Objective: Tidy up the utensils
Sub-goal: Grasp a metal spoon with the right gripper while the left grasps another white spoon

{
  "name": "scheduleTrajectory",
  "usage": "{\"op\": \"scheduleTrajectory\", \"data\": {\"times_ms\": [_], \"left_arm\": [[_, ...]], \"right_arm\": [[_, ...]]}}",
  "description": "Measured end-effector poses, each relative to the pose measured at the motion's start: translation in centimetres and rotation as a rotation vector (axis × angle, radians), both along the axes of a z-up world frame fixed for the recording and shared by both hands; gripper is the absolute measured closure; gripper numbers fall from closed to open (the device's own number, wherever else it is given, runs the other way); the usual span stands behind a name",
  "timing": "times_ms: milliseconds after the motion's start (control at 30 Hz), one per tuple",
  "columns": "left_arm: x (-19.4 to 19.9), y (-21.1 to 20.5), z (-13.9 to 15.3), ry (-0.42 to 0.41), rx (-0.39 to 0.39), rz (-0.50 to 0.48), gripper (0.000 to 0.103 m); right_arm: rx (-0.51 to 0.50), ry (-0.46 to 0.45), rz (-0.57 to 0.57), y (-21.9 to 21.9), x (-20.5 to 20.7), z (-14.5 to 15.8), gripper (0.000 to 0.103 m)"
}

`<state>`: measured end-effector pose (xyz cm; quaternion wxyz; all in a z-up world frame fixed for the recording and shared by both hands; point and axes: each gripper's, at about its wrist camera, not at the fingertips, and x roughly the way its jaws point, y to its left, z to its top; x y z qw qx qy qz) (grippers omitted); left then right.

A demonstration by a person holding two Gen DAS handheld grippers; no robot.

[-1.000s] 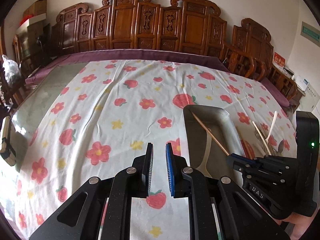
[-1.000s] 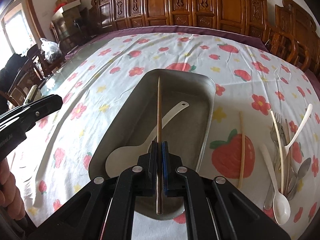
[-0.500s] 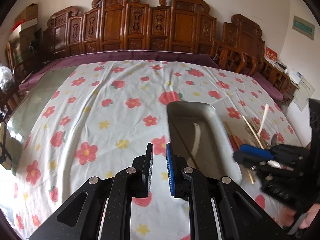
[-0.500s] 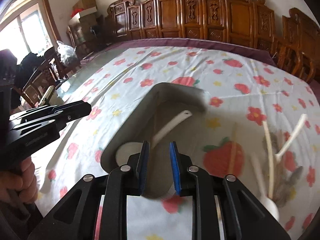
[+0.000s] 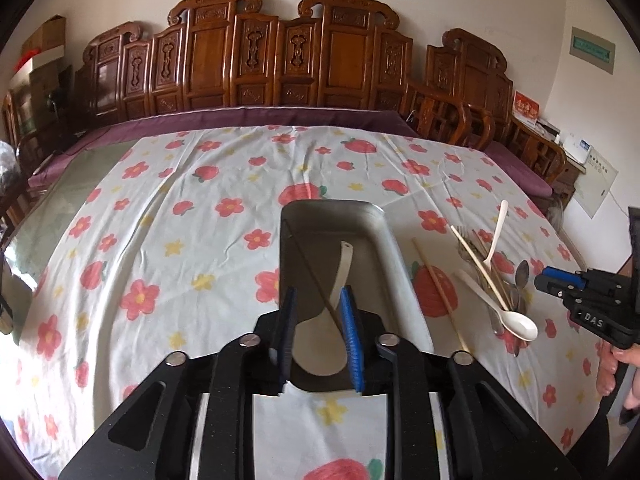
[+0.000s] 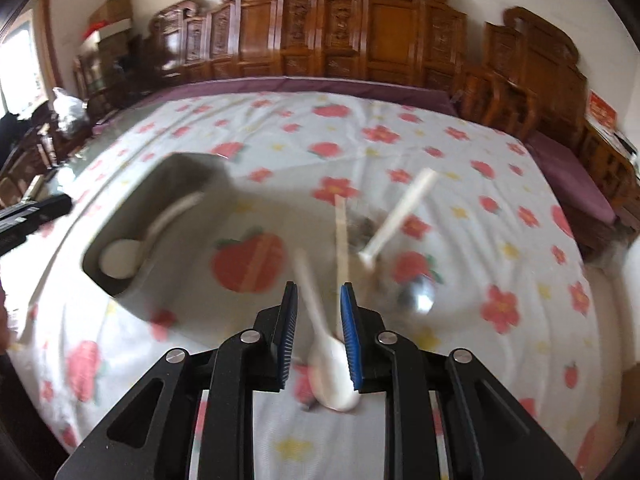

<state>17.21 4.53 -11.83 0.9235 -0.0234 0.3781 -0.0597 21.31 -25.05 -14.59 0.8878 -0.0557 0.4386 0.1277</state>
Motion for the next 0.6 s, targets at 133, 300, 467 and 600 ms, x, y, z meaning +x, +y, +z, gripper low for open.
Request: {"op": "scheduleTrajectory", "data": {"times_ms": [133,300,467,600], "left_arm": [[-0.8,-1.1,0.3,-0.016,0.004,-0.001,0.075],[-1.8,-2.2,0.6,-0.031,0.007,0.001,0.058],[-2.2,-3.7,0.6,-0.018,0.019,0.002,0.058],[-2.9,-5.5,0.4,-0.002,0.025,-0.009,0.058]], "right_arm": [[-0.012,0.025,-0.042,-2.5,0.4,-1.8,0.066],[0.015,0.063,-0.079,-4.8,2.0,-4.2,0.062],[0.058,0.089,-0.094,-5.5,3.7,-5.4,0.062],[0.119,0.13,-0.115,-6.4,5.3,-6.8,0.062]]}}
